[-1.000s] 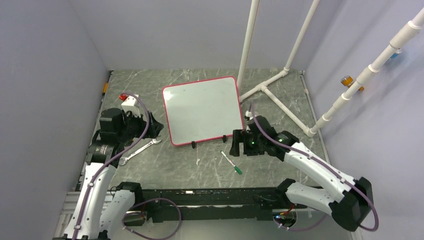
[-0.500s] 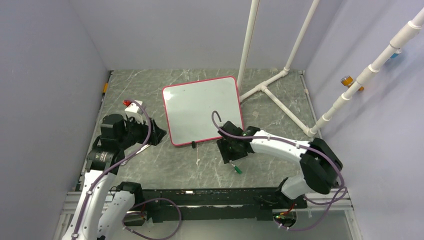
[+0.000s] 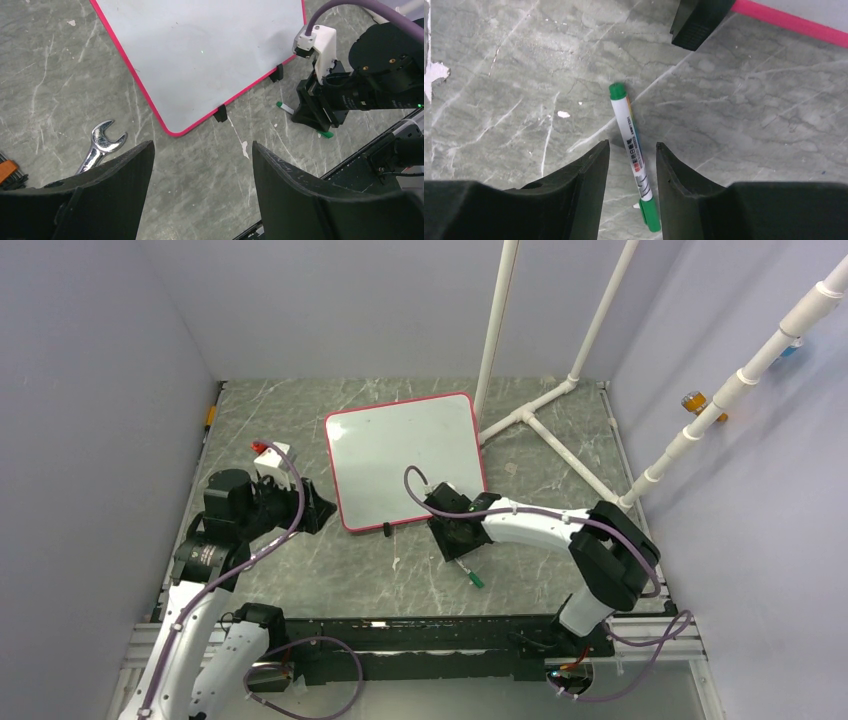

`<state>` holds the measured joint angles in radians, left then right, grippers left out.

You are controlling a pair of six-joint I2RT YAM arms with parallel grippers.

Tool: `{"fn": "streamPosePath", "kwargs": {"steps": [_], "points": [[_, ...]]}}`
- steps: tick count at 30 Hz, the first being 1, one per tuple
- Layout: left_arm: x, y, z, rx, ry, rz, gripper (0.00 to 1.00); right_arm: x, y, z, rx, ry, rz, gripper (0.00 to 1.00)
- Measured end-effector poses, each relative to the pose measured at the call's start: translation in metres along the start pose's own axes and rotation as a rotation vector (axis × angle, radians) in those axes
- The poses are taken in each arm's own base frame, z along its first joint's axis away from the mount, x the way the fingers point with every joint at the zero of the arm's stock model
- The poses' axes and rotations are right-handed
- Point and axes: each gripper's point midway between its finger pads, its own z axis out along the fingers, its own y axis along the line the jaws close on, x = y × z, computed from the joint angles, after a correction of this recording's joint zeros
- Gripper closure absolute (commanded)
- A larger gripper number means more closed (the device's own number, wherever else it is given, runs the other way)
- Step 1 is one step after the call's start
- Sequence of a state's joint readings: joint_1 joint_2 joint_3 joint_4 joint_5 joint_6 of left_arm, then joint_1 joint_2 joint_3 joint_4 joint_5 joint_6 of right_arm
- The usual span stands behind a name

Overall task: Write a sentence on the whiteboard
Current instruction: Pick up the whiteboard marker from the center of the board.

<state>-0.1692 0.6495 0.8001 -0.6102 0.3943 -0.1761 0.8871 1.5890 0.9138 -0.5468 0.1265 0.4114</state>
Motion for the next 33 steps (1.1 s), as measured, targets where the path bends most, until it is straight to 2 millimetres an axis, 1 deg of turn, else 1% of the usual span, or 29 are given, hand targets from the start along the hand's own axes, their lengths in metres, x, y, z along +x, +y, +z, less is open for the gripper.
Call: {"fn": "streamPosePath", "kwargs": {"steps": [2, 3, 5, 7, 10, 14, 17, 19, 21, 25, 28, 30, 33], "points": [[0.0, -0.001, 0.0, 0.004, 0.001, 0.002, 0.25, -0.001, 0.0, 0.004, 0.005, -0.001, -0.002, 0.6], [0.0, -0.001, 0.0, 0.005, 0.001, 0.002, 0.25, 0.0, 0.0, 0.006, 0.008, 0.001, -0.003, 0.63], [0.0, -0.002, 0.0, 0.006, 0.001, 0.003, 0.25, 0.001, 0.0, 0.011, 0.013, 0.008, -0.007, 0.72], [0.0, -0.002, 0.0, 0.009, 0.001, 0.005, 0.25, -0.001, 0.002, 0.011, 0.008, 0.0, -0.009, 0.81], [0.0, -0.004, -0.001, 0.012, -0.003, 0.008, 0.23, -0.002, 0.006, 0.011, 0.002, -0.009, -0.016, 0.99], [-0.003, -0.006, -0.002, 0.024, -0.019, 0.024, 0.2, -0.001, 0.007, 0.01, 0.013, -0.017, -0.019, 1.0], [-0.001, -0.01, -0.001, 0.045, -0.022, 0.03, 0.19, -0.002, 0.008, 0.005, 0.015, -0.027, -0.009, 1.0], [0.0, -0.013, 0.0, 0.073, -0.022, 0.035, 0.19, -0.006, 0.01, -0.006, 0.005, -0.054, 0.015, 1.0], [0.003, -0.018, 0.001, 0.107, -0.019, 0.04, 0.19, -0.016, 0.014, -0.022, -0.015, -0.1, 0.061, 1.0], [0.003, -0.029, 0.001, 0.175, -0.029, 0.041, 0.19, -0.05, 0.029, -0.059, -0.095, -0.222, 0.185, 1.0], [-0.002, -0.038, -0.002, 0.219, -0.059, 0.032, 0.19, -0.068, 0.037, -0.085, -0.157, -0.299, 0.283, 1.0], [-0.009, -0.046, -0.006, 0.252, -0.088, 0.024, 0.19, -0.075, 0.039, -0.098, -0.19, -0.337, 0.345, 1.0], [-0.022, -0.058, -0.011, 0.308, -0.139, 0.006, 0.19, -0.091, 0.041, -0.126, -0.257, -0.428, 0.469, 1.0]]}}
